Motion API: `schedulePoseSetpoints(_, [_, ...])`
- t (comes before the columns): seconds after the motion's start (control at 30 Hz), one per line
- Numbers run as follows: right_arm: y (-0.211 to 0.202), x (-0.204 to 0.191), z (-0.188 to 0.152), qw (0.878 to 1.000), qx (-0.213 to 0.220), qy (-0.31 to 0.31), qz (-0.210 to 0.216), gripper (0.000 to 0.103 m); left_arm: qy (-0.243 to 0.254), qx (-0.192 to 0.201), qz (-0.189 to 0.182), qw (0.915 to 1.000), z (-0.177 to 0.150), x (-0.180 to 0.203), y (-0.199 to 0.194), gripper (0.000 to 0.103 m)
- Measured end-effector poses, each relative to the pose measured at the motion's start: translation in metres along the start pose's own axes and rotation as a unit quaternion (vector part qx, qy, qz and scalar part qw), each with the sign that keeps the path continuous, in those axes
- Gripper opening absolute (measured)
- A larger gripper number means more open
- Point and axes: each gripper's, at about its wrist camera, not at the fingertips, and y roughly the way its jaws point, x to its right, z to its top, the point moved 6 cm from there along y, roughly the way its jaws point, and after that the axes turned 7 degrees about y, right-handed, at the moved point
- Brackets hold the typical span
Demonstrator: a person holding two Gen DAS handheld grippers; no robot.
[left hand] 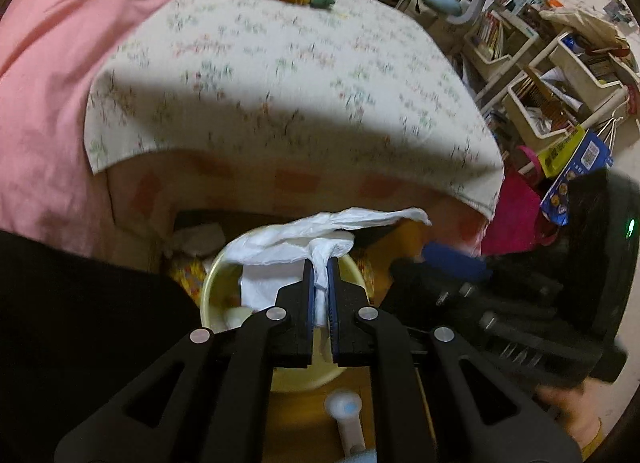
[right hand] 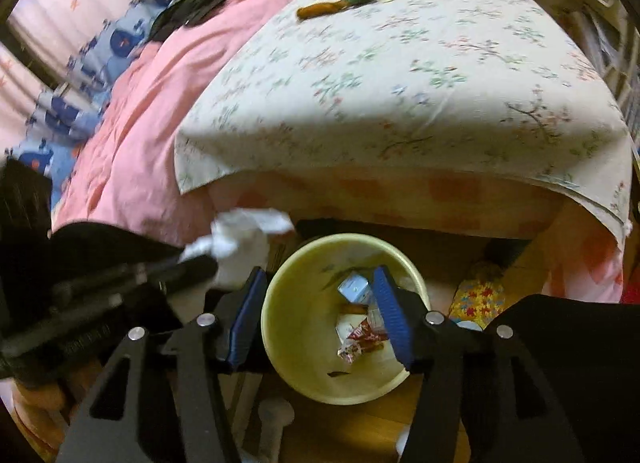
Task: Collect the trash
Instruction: 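Carry the tissue and orange stick down to the yellow bin with both grippers, then open both grippers over the yellow bin to drop the trash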
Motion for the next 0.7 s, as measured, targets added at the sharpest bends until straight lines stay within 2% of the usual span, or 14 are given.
schedulePoseSetpoints(0.07, [-0.003,0.002,0.001,1.0,0.011,0.005,-0.005,0.059,0.002,-0.005,0.005,1.0,-0.003,0.0,0.001,0.012])
schedulePoseSetpoints(0.23, [-0.013,0.007,0.009,0.999,0.048,0.016,-0.008,0.064,0.011,0.01,0.025,0.9996,0.002,0.002,-0.007,0.043])
schedulePoseSetpoints(0.37, [-0.02,0.005,0.017,0.997,0.078,0.018,-0.009,0.066,0.027,0.034,0.048,0.9979,0.01,0.003,-0.018,0.053])
schedulePoseSetpoints(0.53, [-0.029,-0.001,0.022,0.992,0.117,-0.004,-0.036,0.071,0.044,0.095,0.098,0.9897,0.028,0.006,-0.04,0.074])
schedulePoseSetpoints(0.7, [-0.034,-0.007,0.027,0.986,0.151,-0.025,-0.061,0.079,0.048,0.135,0.127,0.9814,0.042,0.004,-0.059,0.082])
